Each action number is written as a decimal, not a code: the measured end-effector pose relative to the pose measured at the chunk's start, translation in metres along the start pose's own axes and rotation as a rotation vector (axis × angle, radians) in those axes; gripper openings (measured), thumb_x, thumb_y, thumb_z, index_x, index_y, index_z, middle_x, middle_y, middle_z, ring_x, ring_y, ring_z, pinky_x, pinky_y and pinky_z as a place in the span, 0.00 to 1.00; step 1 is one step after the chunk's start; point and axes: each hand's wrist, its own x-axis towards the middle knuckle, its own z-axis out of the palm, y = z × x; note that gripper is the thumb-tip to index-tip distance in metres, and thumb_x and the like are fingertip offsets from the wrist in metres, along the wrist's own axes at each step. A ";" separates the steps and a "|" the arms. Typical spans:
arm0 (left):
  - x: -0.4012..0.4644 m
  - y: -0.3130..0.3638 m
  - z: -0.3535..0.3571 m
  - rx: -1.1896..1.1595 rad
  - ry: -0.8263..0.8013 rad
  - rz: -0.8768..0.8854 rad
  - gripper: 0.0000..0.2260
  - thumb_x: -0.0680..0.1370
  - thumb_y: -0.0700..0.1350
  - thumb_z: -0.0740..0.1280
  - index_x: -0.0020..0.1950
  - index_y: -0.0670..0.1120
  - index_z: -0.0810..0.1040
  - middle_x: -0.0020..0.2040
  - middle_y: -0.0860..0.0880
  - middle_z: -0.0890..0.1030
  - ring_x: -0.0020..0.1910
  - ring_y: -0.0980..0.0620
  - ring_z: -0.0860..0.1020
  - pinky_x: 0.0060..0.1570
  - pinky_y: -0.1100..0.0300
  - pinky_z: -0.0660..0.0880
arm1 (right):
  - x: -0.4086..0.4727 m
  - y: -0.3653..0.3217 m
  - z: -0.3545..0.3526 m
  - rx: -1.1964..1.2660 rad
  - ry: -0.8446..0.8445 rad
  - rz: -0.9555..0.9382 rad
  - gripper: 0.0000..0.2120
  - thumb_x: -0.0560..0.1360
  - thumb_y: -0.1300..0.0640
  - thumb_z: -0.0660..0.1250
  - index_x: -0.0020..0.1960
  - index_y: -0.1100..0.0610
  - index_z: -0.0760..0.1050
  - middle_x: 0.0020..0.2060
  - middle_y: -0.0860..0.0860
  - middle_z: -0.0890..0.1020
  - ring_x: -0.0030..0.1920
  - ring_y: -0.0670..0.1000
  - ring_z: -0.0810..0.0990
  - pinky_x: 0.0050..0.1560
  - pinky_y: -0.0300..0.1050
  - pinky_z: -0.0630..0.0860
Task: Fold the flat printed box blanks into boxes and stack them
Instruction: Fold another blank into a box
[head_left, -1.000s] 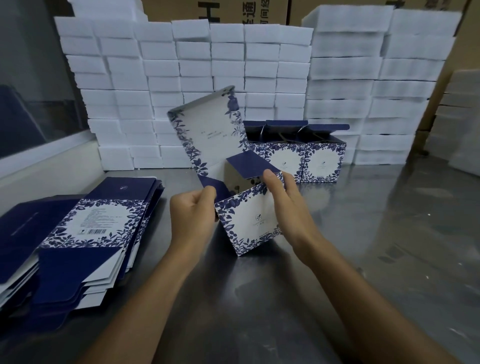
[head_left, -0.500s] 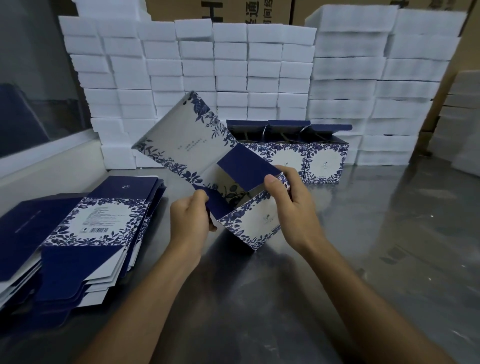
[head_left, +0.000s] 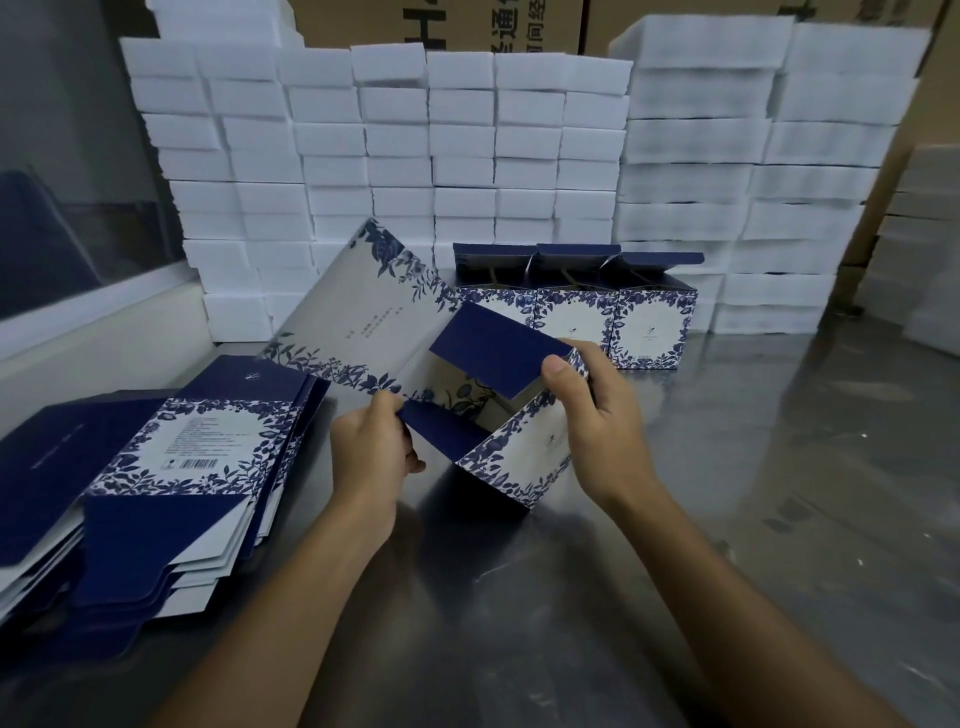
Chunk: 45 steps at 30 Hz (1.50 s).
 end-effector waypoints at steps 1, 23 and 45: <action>0.000 0.000 0.000 -0.003 0.003 0.000 0.14 0.78 0.42 0.62 0.32 0.45 0.68 0.22 0.52 0.65 0.23 0.53 0.65 0.25 0.60 0.70 | 0.000 0.000 0.000 -0.002 -0.006 -0.003 0.26 0.73 0.34 0.61 0.60 0.51 0.77 0.45 0.56 0.84 0.47 0.64 0.80 0.51 0.62 0.77; -0.010 0.002 0.001 0.020 -0.088 0.137 0.07 0.82 0.47 0.62 0.50 0.51 0.80 0.50 0.50 0.82 0.52 0.49 0.78 0.54 0.53 0.72 | 0.004 0.037 0.005 0.035 0.059 0.323 0.37 0.66 0.26 0.59 0.64 0.52 0.71 0.53 0.44 0.79 0.53 0.45 0.79 0.57 0.47 0.76; -0.011 0.002 -0.005 -0.049 -0.158 0.100 0.17 0.78 0.51 0.68 0.66 0.54 0.73 0.61 0.53 0.78 0.54 0.62 0.77 0.45 0.66 0.69 | -0.001 0.022 0.005 0.294 -0.070 0.393 0.26 0.74 0.31 0.56 0.56 0.45 0.82 0.50 0.41 0.86 0.51 0.42 0.84 0.42 0.33 0.79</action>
